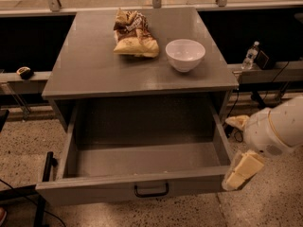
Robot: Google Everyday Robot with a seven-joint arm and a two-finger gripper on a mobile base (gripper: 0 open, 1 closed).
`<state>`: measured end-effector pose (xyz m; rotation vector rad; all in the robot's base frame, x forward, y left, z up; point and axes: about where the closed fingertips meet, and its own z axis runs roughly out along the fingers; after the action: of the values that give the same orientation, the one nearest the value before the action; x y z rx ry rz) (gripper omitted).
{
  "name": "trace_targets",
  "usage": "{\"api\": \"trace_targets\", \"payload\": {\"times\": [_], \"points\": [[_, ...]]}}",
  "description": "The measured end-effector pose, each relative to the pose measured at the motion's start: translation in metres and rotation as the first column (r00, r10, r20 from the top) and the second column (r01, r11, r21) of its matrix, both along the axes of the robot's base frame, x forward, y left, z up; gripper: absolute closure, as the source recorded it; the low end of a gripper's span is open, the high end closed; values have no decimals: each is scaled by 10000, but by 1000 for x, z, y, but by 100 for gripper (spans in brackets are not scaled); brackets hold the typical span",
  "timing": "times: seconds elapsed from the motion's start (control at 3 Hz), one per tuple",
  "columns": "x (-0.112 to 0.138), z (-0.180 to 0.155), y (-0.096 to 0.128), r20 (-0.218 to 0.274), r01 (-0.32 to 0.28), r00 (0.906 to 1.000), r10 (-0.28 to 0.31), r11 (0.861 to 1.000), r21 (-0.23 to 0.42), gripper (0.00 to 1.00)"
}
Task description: Close top drawer
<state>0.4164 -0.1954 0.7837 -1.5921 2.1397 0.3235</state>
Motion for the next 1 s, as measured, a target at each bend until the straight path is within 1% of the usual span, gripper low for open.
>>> {"api": "trace_targets", "payload": {"times": [0.33,0.67,1.0], "points": [[0,-3,-1,328,-504,9982,503,9987,27,0],[-14,-9,12,874,-671,9942,626,9966,486,18],[-38,-29,21,1926,-545,9808,310,9915,1180,42]]}}
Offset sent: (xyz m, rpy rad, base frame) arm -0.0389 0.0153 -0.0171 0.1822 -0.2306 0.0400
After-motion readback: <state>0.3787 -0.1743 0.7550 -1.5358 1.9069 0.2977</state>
